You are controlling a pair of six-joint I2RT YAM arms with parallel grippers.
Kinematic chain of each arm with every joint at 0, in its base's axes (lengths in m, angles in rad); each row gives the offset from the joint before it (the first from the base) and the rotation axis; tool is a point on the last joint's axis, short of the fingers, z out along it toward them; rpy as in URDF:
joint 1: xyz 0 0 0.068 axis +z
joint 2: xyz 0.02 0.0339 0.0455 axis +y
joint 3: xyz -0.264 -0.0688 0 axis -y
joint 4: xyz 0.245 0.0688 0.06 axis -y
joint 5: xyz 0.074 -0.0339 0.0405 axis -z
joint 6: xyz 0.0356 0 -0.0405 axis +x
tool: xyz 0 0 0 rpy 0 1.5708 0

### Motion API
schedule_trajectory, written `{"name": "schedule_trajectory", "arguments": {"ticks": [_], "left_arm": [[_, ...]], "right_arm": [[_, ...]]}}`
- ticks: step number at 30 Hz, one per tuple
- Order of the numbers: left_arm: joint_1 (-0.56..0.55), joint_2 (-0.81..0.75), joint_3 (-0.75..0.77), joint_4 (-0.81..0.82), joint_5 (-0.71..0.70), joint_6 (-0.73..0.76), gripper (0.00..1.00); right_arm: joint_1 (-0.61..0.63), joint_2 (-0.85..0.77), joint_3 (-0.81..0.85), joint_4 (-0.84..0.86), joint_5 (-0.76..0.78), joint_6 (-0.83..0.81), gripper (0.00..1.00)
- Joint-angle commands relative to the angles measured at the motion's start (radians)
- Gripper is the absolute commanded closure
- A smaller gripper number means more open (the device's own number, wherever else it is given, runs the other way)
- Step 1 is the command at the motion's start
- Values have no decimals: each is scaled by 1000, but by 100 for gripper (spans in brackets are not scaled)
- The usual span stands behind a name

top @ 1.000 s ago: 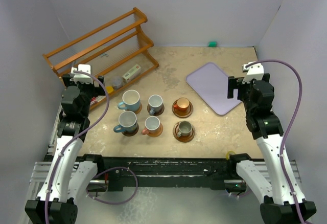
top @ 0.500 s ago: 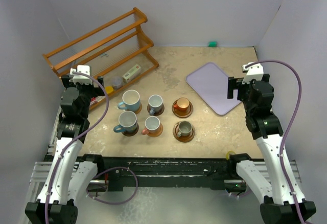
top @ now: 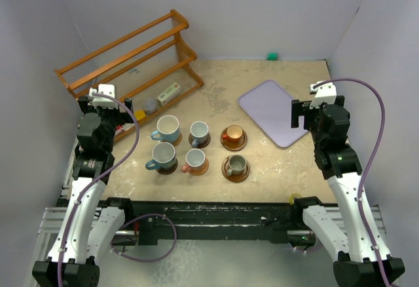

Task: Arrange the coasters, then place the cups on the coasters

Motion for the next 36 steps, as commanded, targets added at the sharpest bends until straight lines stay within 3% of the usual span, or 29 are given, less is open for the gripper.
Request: {"name": "schedule_trajectory", "arguments": {"ticks": [1, 36], "left_arm": [[5, -13, 1, 36, 4, -7, 5], [6, -12, -8, 47, -3, -1, 5]], "right_arm": [[-7, -16, 2, 40, 13, -11, 0], [-6, -18, -4, 41, 10, -12, 0]]}}
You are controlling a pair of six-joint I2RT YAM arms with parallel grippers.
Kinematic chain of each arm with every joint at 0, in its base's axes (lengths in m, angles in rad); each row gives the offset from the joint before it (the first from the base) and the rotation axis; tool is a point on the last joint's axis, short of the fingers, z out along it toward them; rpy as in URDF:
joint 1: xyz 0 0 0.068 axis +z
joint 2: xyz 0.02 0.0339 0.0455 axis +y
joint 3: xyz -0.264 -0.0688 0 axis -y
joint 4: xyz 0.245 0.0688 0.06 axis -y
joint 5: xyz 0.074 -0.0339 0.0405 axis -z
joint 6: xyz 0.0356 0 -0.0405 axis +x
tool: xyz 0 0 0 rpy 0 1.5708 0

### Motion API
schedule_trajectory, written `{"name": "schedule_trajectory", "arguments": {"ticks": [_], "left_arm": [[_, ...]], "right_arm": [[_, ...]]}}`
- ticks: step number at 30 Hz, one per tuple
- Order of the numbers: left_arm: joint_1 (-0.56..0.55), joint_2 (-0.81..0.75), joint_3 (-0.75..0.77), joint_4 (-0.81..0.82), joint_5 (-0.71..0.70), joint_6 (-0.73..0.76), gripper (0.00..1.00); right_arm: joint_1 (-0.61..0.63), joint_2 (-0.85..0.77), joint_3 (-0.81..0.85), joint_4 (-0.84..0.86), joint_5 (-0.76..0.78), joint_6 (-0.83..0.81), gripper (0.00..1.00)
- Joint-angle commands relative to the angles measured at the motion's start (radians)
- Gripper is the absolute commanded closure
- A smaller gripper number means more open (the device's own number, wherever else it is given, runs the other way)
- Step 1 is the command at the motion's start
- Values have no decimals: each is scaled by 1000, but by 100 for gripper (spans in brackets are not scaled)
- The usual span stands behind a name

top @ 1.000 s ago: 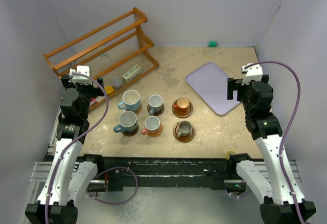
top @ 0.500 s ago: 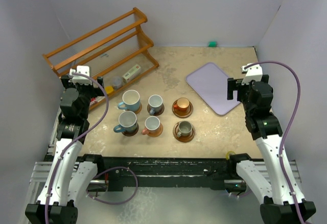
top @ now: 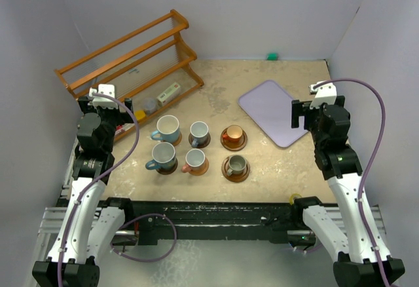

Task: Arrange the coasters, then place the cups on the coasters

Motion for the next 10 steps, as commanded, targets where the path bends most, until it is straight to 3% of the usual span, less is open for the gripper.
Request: {"name": "schedule_trajectory", "arguments": {"ticks": [1, 10], "left_arm": [[5, -12, -9, 49, -2, -2, 5], [6, -13, -9, 53, -18, 1, 4]], "right_arm": [[-7, -13, -3, 42, 10, -5, 0], [-6, -12, -3, 44, 9, -7, 0]]}}
